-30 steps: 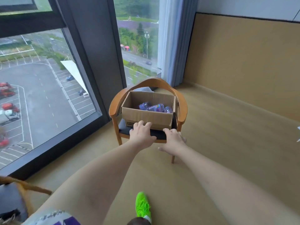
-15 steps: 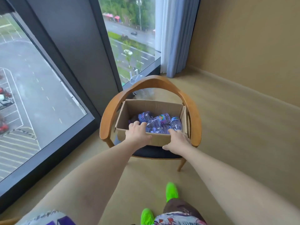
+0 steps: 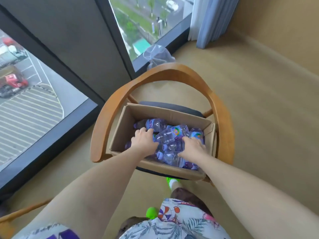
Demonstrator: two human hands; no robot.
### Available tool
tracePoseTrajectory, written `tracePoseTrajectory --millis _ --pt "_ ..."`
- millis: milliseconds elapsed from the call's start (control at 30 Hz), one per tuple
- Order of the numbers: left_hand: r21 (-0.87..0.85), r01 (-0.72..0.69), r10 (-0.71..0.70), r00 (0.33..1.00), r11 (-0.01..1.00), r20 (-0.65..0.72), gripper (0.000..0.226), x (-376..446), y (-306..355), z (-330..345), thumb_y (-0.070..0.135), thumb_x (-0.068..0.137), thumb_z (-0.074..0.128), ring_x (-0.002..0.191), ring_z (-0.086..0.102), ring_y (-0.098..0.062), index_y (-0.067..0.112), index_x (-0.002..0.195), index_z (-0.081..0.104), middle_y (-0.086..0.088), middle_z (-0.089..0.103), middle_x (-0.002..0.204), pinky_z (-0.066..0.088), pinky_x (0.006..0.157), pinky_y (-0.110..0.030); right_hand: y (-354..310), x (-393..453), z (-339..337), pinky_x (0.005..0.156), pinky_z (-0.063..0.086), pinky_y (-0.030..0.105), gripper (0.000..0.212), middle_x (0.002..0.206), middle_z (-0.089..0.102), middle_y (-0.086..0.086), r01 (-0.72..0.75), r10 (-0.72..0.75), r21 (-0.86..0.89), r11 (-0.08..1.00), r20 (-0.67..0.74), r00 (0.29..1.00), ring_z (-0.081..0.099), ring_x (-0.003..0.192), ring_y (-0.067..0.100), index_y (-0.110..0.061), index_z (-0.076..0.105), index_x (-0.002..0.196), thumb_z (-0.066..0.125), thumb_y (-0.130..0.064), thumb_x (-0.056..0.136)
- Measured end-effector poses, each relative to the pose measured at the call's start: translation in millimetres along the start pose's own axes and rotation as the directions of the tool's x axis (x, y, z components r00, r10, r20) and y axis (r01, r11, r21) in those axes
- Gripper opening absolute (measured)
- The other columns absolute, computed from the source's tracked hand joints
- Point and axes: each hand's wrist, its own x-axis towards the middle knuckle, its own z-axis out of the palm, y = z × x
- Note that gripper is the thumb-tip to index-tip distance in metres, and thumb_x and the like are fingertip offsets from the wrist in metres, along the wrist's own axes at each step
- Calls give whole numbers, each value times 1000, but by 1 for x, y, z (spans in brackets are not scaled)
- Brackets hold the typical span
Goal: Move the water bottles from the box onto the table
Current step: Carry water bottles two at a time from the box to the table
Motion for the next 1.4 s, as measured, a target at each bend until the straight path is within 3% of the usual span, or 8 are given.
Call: tracePoseTrajectory --millis 167,300,533,667,800,967,1100,1400 --pt "-28 -30 33 992 999 124 62 36 25 21 41 91 68 138 38 -34 20 145 47 -9 46 144 41 108 -50 10 42 -8 108 39 49 49 143 49 9 51 -47 -103 993 40 998 41 135 35 -23 51 142 62 -28 95" --pt "-27 -51 55 982 998 180 62 55 34 34 39 91 69 135 39 -36 20 145 47 -11 46 140 42 108 -51 32 62 -12 106 37 49 46 139 51 6 174 -142 -303 937 124 982 39 133 33 -24 59 136 53 -10 93" --pt "46 -56 44 969 997 243 64 81 39 46 35 89 71 132 43 -38 19 144 43 -12 44 138 40 103 -54 46 70 8 109 33 59 34 153 37 13 401 -296 -683 610 273 916 26 142 44 -25 69 126 59 -18 93" --pt "87 -87 59 960 992 275 76 84 37 57 22 84 75 122 47 -40 13 148 34 -14 30 135 46 101 -56 45 79 16 107 32 65 35 154 40 15 474 -322 -761 444 358 877 19 148 48 -23 67 131 57 -27 97" --pt "154 -109 66 963 982 262 90 84 38 67 16 84 77 125 41 -39 10 154 21 -14 21 140 47 100 -55 44 87 16 110 29 68 41 153 41 12 471 -303 -766 437 367 879 16 150 45 -23 63 136 61 -29 95" --pt "121 -102 76 976 987 204 68 93 37 68 31 86 80 119 44 -40 9 137 42 -15 29 135 50 94 -56 45 86 16 112 26 69 47 157 37 13 483 -320 -759 438 370 872 13 151 47 -25 57 142 59 -32 96" --pt "28 -70 65 987 997 150 58 97 35 68 29 84 82 116 46 -39 11 131 52 -13 35 130 51 95 -57 45 84 15 115 22 72 51 162 29 16 500 -303 -758 418 403 864 7 153 48 -25 50 149 57 -33 99" --pt "3 -60 60 997 998 38 66 81 25 70 30 73 82 114 47 -37 24 128 45 -8 39 128 47 77 -47 49 73 8 117 21 69 48 155 43 11 492 -365 -699 519 339 867 15 153 43 -24 54 142 61 -20 96"
